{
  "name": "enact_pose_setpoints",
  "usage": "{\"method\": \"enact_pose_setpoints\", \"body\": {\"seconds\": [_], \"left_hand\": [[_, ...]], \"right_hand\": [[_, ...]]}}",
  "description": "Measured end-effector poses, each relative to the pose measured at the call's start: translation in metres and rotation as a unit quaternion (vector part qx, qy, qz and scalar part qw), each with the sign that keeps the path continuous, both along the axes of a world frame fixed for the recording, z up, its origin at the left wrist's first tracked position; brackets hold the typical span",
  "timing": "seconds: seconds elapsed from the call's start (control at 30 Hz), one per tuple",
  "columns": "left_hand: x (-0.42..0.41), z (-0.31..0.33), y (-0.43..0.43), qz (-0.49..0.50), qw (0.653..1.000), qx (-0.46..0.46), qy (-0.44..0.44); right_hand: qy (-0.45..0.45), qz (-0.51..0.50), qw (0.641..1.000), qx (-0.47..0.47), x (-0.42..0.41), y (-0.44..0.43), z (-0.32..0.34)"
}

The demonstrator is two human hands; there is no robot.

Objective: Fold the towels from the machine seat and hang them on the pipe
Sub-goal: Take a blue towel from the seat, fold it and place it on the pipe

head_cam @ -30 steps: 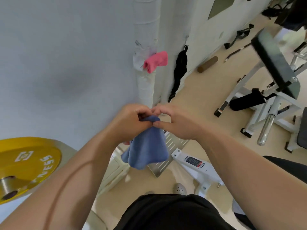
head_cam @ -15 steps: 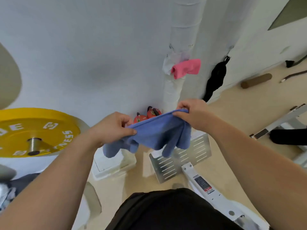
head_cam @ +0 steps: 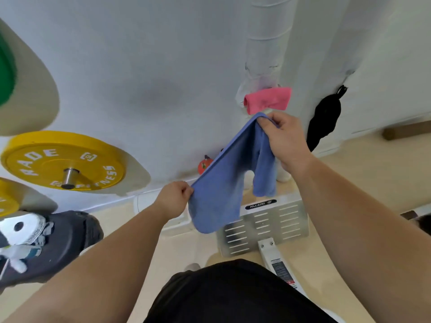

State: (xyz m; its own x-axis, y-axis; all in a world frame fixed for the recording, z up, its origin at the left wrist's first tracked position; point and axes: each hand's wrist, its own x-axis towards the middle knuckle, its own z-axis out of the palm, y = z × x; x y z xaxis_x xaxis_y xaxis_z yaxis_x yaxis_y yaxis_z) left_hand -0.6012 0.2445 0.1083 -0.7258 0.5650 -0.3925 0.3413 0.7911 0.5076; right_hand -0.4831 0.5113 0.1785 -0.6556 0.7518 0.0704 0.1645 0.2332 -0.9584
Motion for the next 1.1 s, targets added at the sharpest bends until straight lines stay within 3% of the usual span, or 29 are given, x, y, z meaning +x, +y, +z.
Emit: {"method": "enact_pose_setpoints", "body": {"seconds": [0.07, 0.13, 0.2, 0.3, 0.4, 0.5, 0.6, 0.67, 0.8, 0.93, 1.1], "left_hand": [[0.003, 0.005, 0.005, 0.120, 0.986, 0.086, -0.070], [0.005, 0.015, 0.013, 0.236, 0.951, 0.154, -0.127], [0.007, 0.026, 0.022, 0.272, 0.939, 0.164, -0.133], [0.007, 0.040, 0.032, 0.261, 0.942, 0.160, -0.136], [0.004, 0.053, 0.038, 0.231, 0.918, 0.218, -0.237], [0.001, 0.067, 0.044, 0.174, 0.896, 0.263, -0.312], [0.006, 0.078, 0.052, 0.076, 0.902, 0.256, -0.340], [0.012, 0.084, 0.058, -0.004, 0.917, 0.237, -0.322], [0.014, 0.084, 0.060, -0.034, 0.945, 0.227, -0.235], [0.006, 0.072, 0.049, -0.014, 0.972, 0.184, -0.144], [-0.003, 0.072, 0.044, 0.065, 0.961, 0.228, -0.145]], "right_hand": [[0.029, -0.037, 0.999, 0.000, 0.003, 0.003, 0.006], [0.046, -0.084, 0.995, 0.002, 0.006, 0.004, 0.011], [0.019, -0.107, 0.994, 0.026, 0.009, -0.001, 0.012], [-0.107, -0.065, 0.991, 0.040, 0.009, -0.010, 0.001], [-0.238, 0.035, 0.971, 0.009, 0.013, -0.018, -0.016], [-0.199, 0.074, 0.976, -0.057, 0.023, -0.041, -0.017], [-0.123, 0.180, 0.974, -0.064, 0.025, -0.062, -0.016], [-0.126, 0.237, 0.963, -0.022, 0.020, -0.068, -0.020], [-0.151, 0.149, 0.975, 0.064, 0.015, -0.063, -0.019], [-0.147, 0.062, 0.987, 0.030, 0.013, -0.054, -0.011], [-0.192, 0.033, 0.981, -0.022, 0.012, -0.045, -0.009]]}}
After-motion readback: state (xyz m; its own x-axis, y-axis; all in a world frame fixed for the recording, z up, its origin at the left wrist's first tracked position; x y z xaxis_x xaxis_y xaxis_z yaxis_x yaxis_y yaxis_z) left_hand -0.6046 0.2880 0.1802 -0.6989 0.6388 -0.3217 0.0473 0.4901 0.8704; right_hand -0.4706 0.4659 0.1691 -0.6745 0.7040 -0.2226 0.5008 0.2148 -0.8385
